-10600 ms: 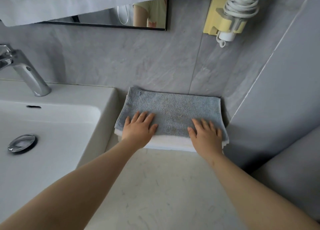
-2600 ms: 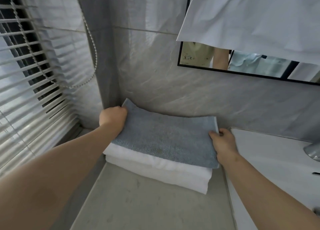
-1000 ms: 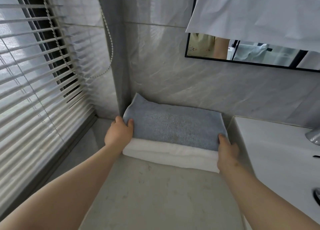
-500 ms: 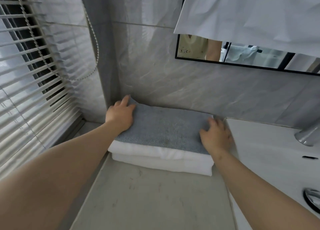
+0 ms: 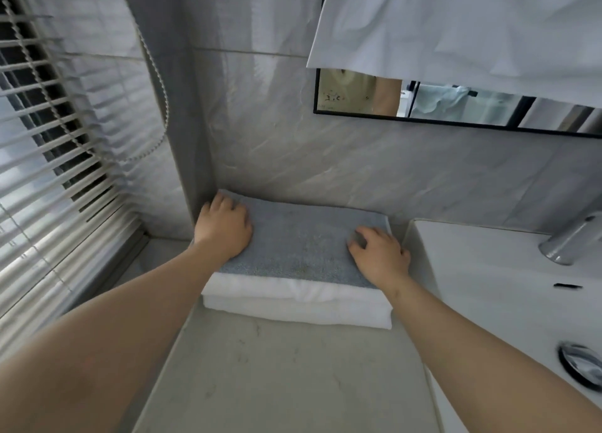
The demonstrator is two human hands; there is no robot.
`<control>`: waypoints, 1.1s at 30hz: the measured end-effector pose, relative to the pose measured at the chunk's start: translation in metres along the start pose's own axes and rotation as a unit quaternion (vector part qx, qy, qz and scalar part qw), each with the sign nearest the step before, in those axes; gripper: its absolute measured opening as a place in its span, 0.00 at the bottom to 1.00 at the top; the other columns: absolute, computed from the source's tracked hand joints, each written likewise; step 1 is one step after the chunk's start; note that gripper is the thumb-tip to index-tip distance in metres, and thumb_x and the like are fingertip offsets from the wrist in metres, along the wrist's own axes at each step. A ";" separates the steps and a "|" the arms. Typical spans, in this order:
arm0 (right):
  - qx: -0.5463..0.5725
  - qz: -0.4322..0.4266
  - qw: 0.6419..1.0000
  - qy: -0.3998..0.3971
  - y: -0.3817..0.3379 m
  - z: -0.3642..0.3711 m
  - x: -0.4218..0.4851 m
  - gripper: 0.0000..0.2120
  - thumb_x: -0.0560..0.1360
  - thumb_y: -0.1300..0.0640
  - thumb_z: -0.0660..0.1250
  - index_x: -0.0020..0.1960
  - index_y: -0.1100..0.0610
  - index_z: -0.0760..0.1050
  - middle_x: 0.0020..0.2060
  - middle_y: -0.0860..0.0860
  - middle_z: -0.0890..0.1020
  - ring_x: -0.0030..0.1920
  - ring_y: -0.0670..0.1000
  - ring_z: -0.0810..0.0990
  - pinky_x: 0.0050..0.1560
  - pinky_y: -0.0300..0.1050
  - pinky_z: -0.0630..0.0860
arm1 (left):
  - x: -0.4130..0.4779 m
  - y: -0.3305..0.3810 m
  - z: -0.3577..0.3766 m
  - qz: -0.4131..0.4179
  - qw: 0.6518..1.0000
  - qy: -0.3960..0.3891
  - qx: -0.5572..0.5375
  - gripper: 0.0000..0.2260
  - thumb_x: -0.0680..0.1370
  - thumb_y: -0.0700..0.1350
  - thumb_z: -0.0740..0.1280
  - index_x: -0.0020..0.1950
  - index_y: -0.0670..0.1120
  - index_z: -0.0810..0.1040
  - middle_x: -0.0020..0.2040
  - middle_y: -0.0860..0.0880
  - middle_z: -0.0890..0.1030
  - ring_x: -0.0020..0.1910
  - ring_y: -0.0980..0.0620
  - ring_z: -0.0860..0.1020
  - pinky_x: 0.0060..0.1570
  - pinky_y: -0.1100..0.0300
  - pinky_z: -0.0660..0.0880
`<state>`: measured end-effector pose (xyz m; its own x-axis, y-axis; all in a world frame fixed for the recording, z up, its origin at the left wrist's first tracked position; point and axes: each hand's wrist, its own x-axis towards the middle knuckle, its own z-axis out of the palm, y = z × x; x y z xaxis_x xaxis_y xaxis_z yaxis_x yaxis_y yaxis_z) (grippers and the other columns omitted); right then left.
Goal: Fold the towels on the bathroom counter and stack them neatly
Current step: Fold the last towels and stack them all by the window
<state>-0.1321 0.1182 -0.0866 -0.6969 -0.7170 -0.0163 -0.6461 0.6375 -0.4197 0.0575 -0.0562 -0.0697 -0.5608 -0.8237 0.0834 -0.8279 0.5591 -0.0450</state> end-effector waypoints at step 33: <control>-0.016 0.057 0.995 0.085 0.311 -0.201 -0.273 0.17 0.78 0.48 0.59 0.65 0.50 0.71 0.64 0.49 0.74 0.63 0.53 0.73 0.61 0.49 0.69 | -0.292 0.430 -0.081 0.319 0.940 0.048 -0.107 0.19 0.80 0.52 0.56 0.71 0.52 0.64 0.68 0.51 0.71 0.69 0.49 0.65 0.65 0.54 0.61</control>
<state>-0.2056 0.5689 -0.0305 -0.8065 -0.5837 0.0939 -0.5685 0.7221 -0.3942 -0.1344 0.4323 -0.0330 -0.9309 -0.3076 0.1968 -0.2965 0.9513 0.0844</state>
